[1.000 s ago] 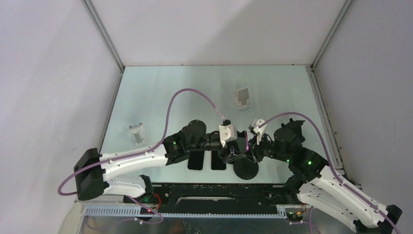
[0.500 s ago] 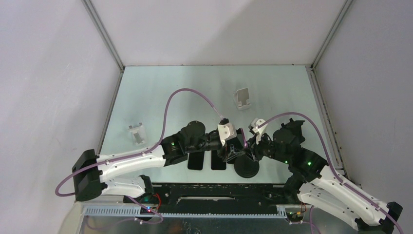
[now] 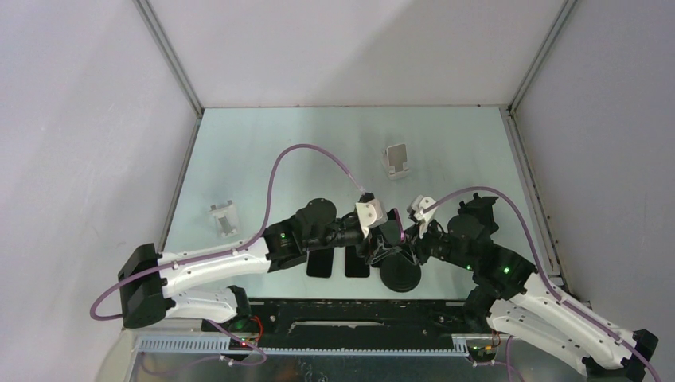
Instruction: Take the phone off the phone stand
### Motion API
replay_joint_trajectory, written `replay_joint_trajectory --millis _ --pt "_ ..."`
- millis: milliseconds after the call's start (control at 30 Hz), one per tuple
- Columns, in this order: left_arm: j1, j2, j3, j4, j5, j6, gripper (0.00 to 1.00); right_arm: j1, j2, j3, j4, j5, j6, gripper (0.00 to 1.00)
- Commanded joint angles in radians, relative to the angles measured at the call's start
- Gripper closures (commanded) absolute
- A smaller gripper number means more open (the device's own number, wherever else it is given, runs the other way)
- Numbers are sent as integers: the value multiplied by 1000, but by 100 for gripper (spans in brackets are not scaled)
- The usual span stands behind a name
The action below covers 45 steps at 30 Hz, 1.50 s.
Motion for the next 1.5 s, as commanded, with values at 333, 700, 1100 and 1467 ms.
replay_joint_trajectory --millis 333,700,1100,1467 --pt "19 -8 73 -137 70 -64 100 3 -29 32 353 165 10 100" --pt "115 -12 148 -150 84 -37 100 4 4 32 350 -117 -10 100" --pt "206 -50 175 -96 122 -88 100 6 2 33 323 -171 -40 100" --pt "323 -144 117 -88 -2 -155 100 5 -18 33 323 -263 -54 100"
